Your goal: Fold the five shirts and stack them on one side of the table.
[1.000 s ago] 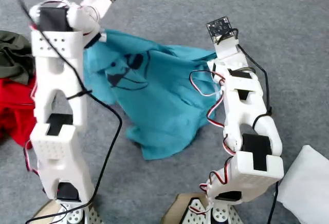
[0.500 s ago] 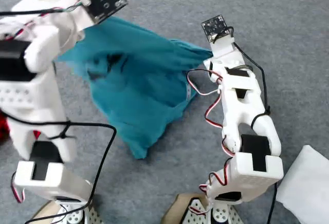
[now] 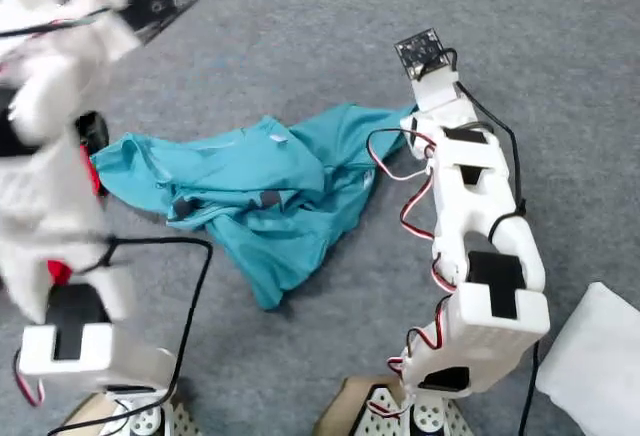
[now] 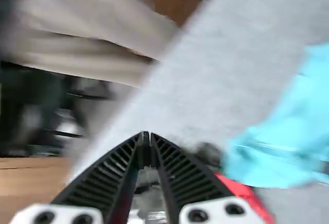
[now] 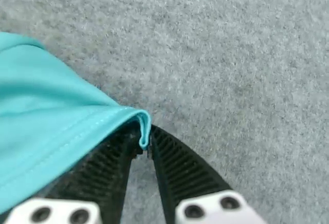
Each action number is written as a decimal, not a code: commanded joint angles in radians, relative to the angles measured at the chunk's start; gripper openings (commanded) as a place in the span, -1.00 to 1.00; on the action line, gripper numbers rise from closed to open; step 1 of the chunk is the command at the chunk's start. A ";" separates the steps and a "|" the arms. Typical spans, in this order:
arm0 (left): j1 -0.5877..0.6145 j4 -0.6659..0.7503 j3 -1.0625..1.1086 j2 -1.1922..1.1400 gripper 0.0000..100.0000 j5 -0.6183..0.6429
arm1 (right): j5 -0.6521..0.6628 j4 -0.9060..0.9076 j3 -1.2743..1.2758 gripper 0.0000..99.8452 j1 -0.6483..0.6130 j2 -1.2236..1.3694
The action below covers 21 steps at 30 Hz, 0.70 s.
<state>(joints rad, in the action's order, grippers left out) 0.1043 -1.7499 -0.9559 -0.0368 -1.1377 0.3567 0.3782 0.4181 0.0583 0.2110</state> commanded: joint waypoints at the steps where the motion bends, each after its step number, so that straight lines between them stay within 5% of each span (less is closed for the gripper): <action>1: -0.077 0.040 0.149 -0.073 -0.95 0.068 | 0.008 0.008 -0.053 -0.99 0.012 -0.002; 7: -0.140 0.308 0.199 -0.331 -0.60 0.287 | 0.034 0.008 -0.053 -0.99 0.012 0.004; 12: -0.230 0.241 0.075 -0.527 -0.55 0.376 | 0.034 0.008 -0.053 -0.99 0.012 0.004; 21: -0.249 0.282 -0.229 -0.860 -0.55 1.488 | 0.034 0.009 -0.053 -0.99 0.007 0.004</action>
<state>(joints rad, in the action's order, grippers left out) -0.1412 -1.4860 -1.0664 -0.8470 -0.0637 0.3828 0.3813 0.4181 0.0583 0.2171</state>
